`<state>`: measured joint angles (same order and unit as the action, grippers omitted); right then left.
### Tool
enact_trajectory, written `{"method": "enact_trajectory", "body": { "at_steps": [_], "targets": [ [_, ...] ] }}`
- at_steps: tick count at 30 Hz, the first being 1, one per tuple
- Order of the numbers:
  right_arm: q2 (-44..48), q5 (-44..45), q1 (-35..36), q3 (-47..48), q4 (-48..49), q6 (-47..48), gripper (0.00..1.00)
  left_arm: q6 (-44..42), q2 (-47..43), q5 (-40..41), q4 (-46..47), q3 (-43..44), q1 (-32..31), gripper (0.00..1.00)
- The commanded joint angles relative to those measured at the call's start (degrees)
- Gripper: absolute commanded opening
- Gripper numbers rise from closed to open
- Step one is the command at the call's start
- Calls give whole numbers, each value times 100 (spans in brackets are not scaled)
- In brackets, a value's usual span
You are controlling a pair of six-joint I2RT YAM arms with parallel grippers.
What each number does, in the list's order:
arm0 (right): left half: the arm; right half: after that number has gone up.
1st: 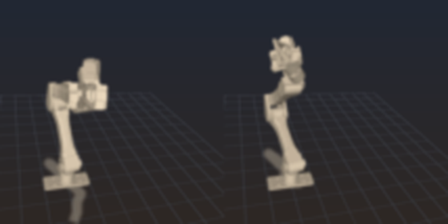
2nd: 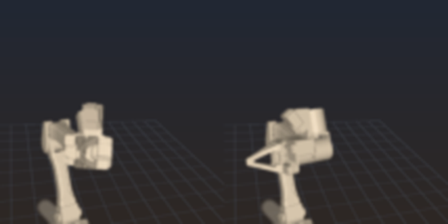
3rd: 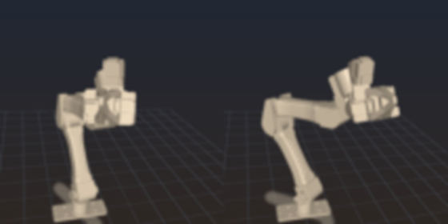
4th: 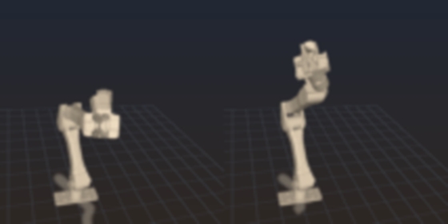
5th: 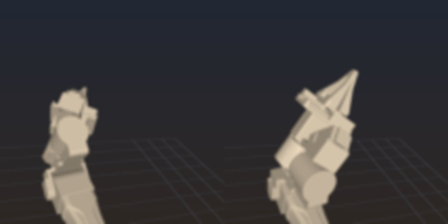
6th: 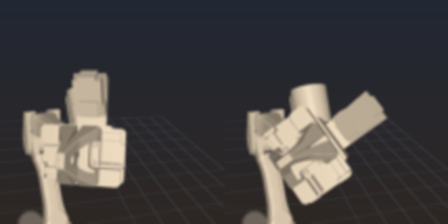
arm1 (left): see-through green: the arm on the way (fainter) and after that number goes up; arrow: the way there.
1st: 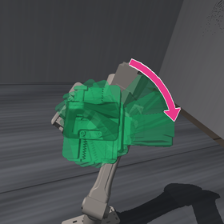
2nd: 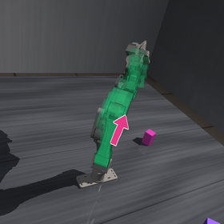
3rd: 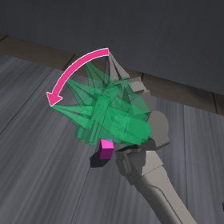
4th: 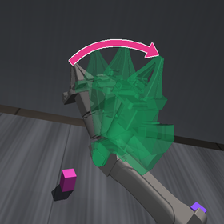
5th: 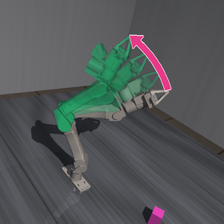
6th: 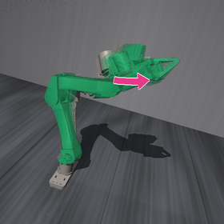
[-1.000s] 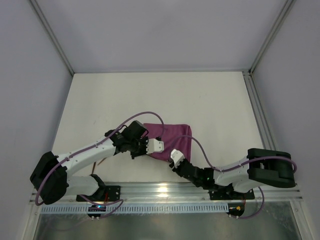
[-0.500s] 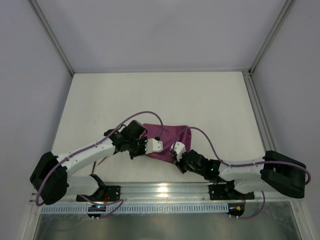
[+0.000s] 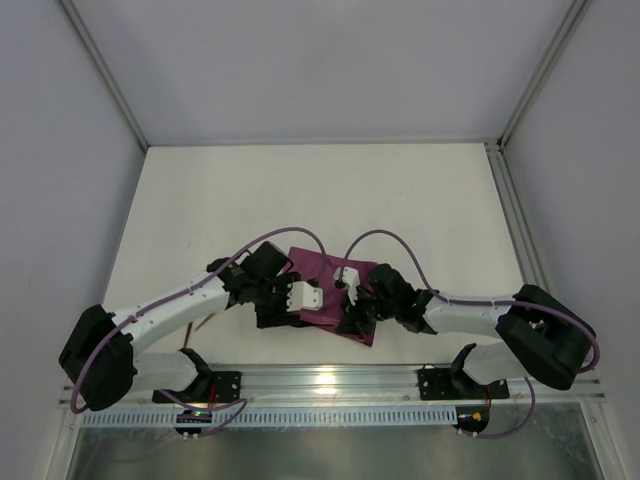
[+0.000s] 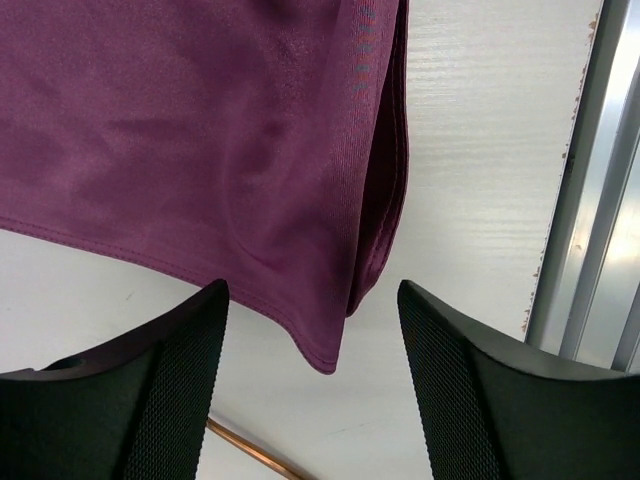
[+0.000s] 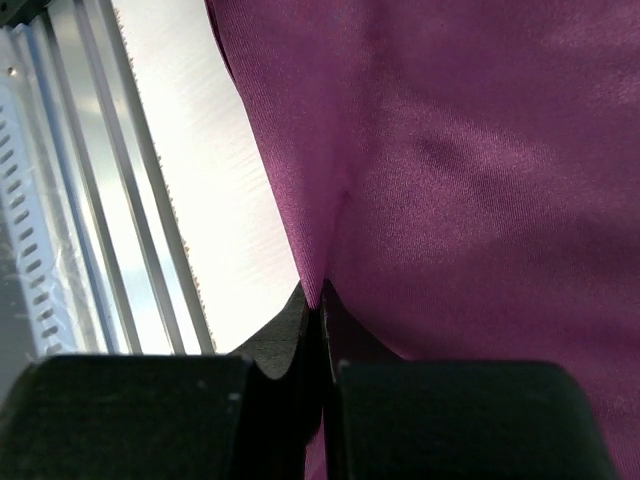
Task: Fold the napkin into a case and place the utensils inside
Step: Fold the lower triangle-folded napkin at the center of the board.
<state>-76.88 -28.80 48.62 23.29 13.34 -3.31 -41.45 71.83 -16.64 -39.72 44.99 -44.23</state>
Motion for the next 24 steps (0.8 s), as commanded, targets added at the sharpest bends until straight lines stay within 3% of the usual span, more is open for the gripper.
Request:
{"method": "enact_trajectory", "body": {
  "at_steps": [1,4,10,13,20,23,24],
  "targets": [
    [-116,-906,-195,193,-95,6,3,-47,-248,56,-184,255,-86,73],
    [-169,-1066,-379,237,-139,-12,3,154,-406,501,-80,335,-401,99],
    [-459,-1427,-661,351,-78,-3,3,682,-521,1899,1843,-561,-1709,99],
    [-591,-1523,-678,369,-34,6,3,778,-442,2226,2582,-913,-2123,99],
    [-635,-1831,-854,440,37,-21,3,928,94,2605,3541,-1300,-2476,99],
    [-609,-1954,-898,466,19,-47,3,981,304,2727,3787,-1361,-2494,91],
    [-609,-1972,-890,475,10,-47,3,990,436,2867,3849,-1388,-2486,82]
  ]
}}
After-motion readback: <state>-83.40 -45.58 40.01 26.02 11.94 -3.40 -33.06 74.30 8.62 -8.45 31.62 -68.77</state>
